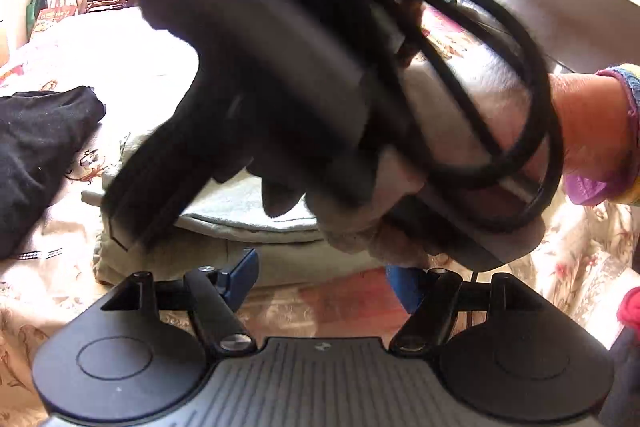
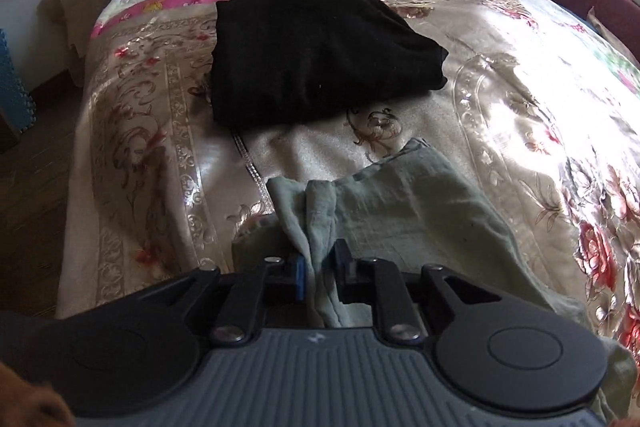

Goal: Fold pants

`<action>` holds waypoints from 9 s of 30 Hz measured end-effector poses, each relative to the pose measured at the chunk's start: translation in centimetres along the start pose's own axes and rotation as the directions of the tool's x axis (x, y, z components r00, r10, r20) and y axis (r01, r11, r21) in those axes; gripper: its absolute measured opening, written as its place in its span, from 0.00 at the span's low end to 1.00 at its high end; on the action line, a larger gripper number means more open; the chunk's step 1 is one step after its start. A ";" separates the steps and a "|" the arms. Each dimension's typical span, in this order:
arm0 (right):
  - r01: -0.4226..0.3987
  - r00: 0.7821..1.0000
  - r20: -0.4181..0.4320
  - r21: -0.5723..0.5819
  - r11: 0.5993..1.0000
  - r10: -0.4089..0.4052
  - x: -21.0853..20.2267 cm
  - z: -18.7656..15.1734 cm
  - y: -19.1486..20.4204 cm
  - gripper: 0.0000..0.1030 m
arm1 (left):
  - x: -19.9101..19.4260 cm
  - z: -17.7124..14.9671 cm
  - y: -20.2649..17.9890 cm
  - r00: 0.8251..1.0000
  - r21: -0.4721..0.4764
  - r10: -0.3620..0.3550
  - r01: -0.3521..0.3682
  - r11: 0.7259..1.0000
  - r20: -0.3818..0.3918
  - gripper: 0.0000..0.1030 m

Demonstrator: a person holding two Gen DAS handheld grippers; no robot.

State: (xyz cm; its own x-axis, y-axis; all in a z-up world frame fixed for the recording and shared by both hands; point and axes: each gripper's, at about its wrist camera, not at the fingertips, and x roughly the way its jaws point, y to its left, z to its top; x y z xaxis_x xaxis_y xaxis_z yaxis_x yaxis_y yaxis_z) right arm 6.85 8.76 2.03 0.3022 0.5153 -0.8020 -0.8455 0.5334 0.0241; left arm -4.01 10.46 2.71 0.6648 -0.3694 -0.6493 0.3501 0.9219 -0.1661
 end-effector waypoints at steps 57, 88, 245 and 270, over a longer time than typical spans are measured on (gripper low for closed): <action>-0.439 0.889 0.457 0.838 0.324 0.024 -13.8 -31.0 -21.6 0.40 | 8.4 5.9 -8.1 0.993 0.327 0.054 -0.016 0.945 -0.107 0.86; -0.293 0.920 0.322 0.944 0.154 -0.224 -18.5 -36.3 -23.6 0.23 | 12.0 6.1 -14.5 0.983 0.394 -0.078 0.139 0.908 -0.167 0.86; 0.006 0.949 0.203 0.756 0.655 -0.243 -15.1 -20.7 -10.4 0.41 | 3.7 4.4 -3.0 0.912 0.183 0.405 -0.388 0.903 -0.067 0.97; 0.058 0.952 0.163 0.734 0.676 -0.258 -14.5 -22.1 -6.6 0.43 | 4.4 1.3 -6.4 0.942 0.070 0.309 -0.302 0.951 -0.128 1.00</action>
State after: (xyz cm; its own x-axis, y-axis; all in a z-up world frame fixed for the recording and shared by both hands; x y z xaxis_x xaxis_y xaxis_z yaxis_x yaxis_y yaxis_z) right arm -1.70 -17.05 0.27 0.5773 0.4623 -0.6731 -0.2312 0.8831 0.4083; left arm -2.43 2.74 1.87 0.6501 -0.0480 -0.7583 0.1783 0.9798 0.0908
